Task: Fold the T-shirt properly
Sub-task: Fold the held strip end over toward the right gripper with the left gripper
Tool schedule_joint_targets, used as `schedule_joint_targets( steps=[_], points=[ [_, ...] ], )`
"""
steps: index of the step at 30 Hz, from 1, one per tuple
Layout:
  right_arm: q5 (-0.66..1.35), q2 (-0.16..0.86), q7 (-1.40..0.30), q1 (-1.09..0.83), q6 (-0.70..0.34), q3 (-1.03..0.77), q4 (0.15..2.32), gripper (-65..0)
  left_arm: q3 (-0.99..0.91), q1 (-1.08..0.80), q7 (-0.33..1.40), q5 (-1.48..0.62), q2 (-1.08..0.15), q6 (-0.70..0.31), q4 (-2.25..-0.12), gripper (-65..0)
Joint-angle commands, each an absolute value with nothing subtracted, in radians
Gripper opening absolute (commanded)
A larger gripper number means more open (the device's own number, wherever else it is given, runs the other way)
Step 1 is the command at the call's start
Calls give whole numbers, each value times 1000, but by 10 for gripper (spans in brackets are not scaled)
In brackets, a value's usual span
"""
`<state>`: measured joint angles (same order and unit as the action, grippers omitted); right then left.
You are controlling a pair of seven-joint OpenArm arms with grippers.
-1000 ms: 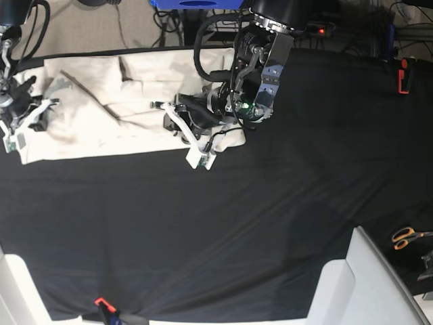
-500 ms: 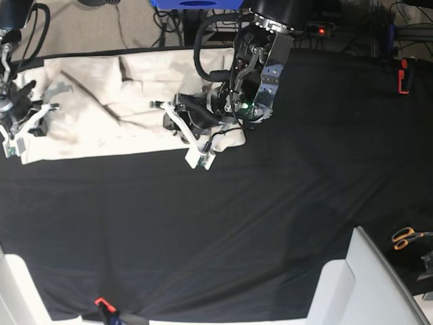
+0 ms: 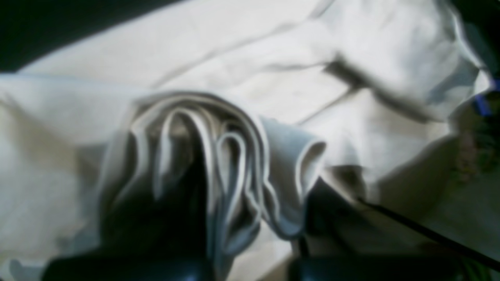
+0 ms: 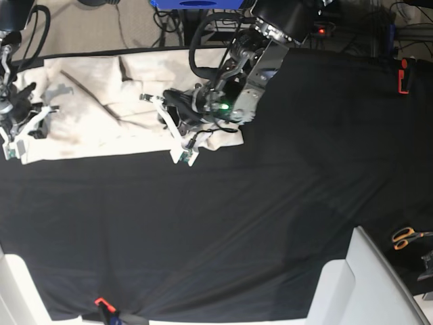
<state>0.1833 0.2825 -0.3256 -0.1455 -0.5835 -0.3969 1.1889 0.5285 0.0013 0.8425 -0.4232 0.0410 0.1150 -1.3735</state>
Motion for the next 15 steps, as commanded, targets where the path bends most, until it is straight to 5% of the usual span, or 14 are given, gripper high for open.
schedule_joint_targets(
  steps=[1,10,15],
  points=[
    [194,302,-306,-134,-585,-400,1191,-648,559,24,835,-437,42,128,-1376,-650],
    [194,302,-306,-119,-585,-400,1119,-648,768,110,834,-437,33,302,-1356,-650],
    [194,302,-306,-119,-585,-400,1119,-648,817,140,835,-437,33,315,-1354,-650]
  ],
)
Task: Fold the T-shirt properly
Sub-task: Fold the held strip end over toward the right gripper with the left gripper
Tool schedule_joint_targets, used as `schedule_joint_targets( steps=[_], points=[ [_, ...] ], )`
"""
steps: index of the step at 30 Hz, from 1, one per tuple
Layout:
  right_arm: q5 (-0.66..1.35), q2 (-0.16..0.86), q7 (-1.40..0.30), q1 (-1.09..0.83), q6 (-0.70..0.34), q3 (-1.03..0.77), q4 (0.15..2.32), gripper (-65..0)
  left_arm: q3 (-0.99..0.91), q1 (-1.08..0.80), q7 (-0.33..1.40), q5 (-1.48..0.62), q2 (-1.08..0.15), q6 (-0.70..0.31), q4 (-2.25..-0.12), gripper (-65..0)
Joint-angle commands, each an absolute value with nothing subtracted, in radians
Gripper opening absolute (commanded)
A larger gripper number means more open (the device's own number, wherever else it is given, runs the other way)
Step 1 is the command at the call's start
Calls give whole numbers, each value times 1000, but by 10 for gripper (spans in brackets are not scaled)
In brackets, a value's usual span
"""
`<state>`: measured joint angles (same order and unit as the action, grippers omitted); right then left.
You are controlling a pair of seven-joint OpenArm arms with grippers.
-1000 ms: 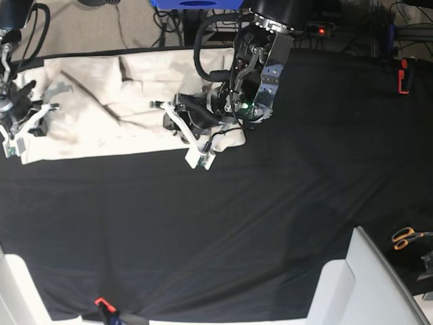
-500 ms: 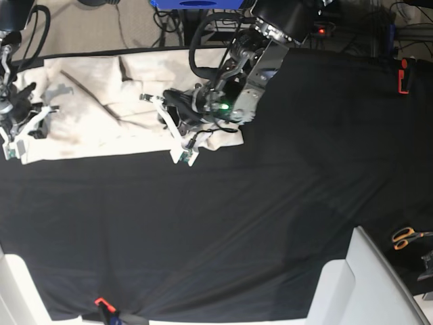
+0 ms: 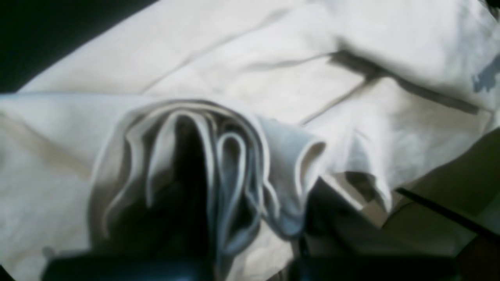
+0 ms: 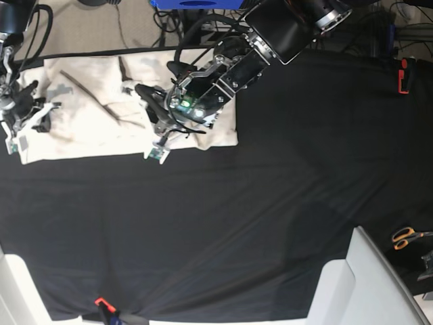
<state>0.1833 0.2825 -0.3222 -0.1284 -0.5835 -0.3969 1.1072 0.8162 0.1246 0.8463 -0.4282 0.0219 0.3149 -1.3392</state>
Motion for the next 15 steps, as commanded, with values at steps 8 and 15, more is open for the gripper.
schedule_joint_targets(
  steps=[8,15],
  points=[
    [194,305,-306,-117,-585,-400,1119,-648,822,142,837,-437,33,315,-1353,-650],
    [194,305,-306,-105,-585,-400,1119,-648,834,150,837,-437,33,315,-1354,-342]
  ],
)
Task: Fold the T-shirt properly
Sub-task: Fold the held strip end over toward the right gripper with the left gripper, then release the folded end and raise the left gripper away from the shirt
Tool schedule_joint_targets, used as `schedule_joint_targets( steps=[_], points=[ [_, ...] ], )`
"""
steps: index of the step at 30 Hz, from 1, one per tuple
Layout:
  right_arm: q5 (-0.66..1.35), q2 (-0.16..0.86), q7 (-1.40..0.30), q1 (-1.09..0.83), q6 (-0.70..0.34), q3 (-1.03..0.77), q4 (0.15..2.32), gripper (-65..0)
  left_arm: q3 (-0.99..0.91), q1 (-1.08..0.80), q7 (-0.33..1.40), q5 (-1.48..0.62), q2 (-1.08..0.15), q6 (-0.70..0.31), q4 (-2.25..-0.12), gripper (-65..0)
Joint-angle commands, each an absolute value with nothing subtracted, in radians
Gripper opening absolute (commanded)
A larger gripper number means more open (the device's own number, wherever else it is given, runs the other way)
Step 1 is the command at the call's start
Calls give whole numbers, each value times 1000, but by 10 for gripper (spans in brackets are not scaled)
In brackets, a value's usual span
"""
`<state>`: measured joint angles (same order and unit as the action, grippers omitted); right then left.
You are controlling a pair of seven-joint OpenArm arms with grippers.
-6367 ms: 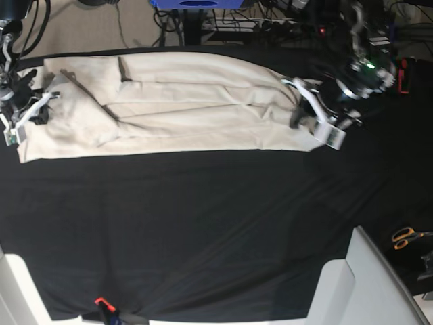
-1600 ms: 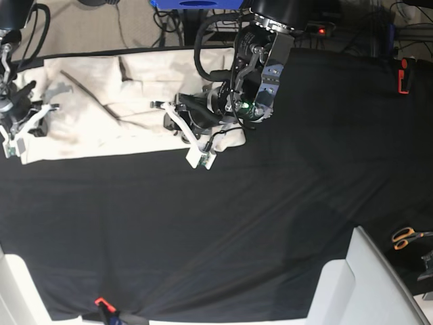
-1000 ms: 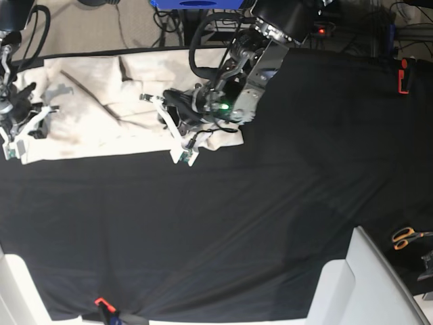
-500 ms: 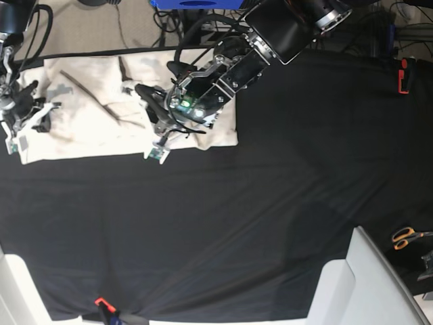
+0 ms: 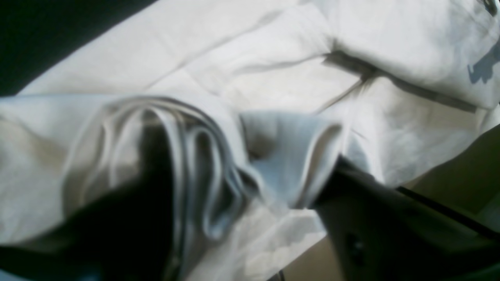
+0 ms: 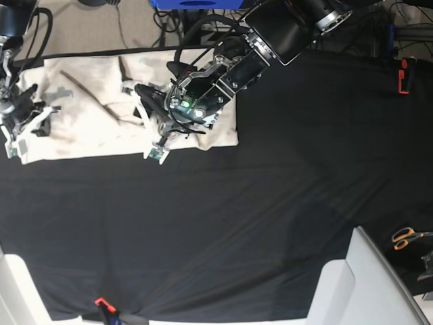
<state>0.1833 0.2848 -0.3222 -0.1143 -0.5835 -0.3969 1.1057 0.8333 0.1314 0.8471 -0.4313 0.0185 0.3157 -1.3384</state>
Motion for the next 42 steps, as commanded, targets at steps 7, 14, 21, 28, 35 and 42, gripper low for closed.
schedule_joint_targets(
  steps=[7,14,21,28,35,42],
  points=[
    [194,305,-306,-104,-585,-400,1119,-648,1012,226,837,-440,24,315,-1353,-240],
    [194,305,-306,-102,-585,-400,1119,-648,1013,232,837,-446,39,315,-1357,-244],
    [193,305,-306,-82,-585,-398,1092,-648,1063,252,906,-444,64,312,-1357,-244],
    [193,306,-306,-64,-585,-398,1063,-648,1113,275,937,-446,90,311,-1353,-245],
    [193,306,-306,-50,-585,-398,1063,-648,1115,289,937,-447,91,309,-1340,-245],
    [193,306,-306,-47,-585,-398,1063,-648,1113,344,928,-438,91,309,-1254,-245]
  ],
)
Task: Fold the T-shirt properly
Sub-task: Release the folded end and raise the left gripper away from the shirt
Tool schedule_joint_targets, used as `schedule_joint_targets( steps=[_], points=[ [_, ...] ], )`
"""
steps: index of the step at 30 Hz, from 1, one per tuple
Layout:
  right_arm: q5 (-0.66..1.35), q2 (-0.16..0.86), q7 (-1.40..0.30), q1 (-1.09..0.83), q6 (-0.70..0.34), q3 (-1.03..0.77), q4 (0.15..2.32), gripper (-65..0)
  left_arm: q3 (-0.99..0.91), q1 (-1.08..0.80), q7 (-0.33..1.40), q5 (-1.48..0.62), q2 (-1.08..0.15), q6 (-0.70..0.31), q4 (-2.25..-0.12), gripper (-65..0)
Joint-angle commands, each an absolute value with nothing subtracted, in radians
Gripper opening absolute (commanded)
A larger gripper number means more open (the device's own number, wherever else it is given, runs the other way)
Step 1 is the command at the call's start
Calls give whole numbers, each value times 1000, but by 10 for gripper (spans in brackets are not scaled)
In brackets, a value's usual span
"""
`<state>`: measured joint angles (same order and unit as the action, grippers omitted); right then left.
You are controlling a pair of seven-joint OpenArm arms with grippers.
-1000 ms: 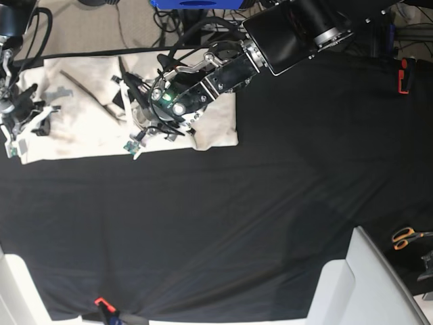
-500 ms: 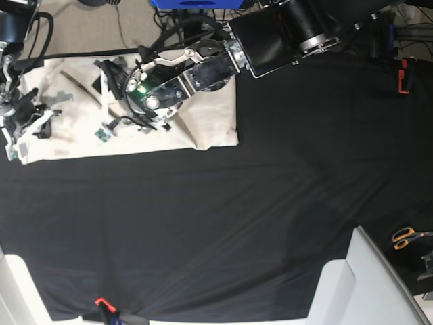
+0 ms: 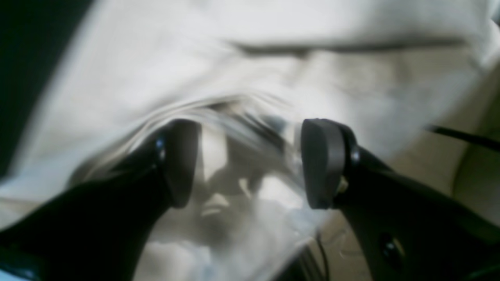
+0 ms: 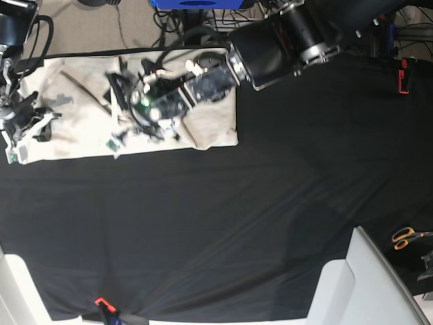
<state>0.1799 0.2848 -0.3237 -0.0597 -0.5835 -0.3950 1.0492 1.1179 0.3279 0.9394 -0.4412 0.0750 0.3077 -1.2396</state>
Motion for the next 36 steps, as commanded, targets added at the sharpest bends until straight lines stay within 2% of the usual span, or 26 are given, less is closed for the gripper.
schedule_joint_targets(
  steps=[1,5,10,20,24,26,27,28,31,32,36],
  points=[
    [193,306,-306,-47,-585,-398,1063,-648,1113,357,924,-438,91,309,-1247,-245],
    [193,306,-306,-48,-585,-398,1063,-648,1113,401,869,-440,93,303,-1213,-245],
    [193,306,-306,-48,-585,-398,1063,-648,1113,437,805,-438,122,173,-1121,-245],
    [193,303,-306,-47,-585,-398,1067,-648,1112,440,598,-438,156,168,-1052,-245],
    [193,302,-306,-50,-587,-397,1075,-648,1073,455,587,-441,147,168,-1113,-247],
    [193,298,-321,-56,-590,-392,1118,-648,981,438,595,-441,110,168,-1210,-257],
    [193,298,-349,-56,-598,-372,1147,-648,929,420,595,-440,84,168,-1259,-286],
    [193,298,-389,-59,-616,-346,1184,-648,878,401,596,-441,58,168,-1313,-342],
    [194,298,-489,-91,-682,-291,1331,-650,736,334,639,-443,-42,168,-1463,-602],
    [194,294,-512,-101,-697,-278,1379,-650,693,311,668,-444,-76,168,-1504,-650],
    [194,237,-604,-122,-698,-259,1546,-650,450,116,707,-446,-219,168,-1682,-650]
  ],
)
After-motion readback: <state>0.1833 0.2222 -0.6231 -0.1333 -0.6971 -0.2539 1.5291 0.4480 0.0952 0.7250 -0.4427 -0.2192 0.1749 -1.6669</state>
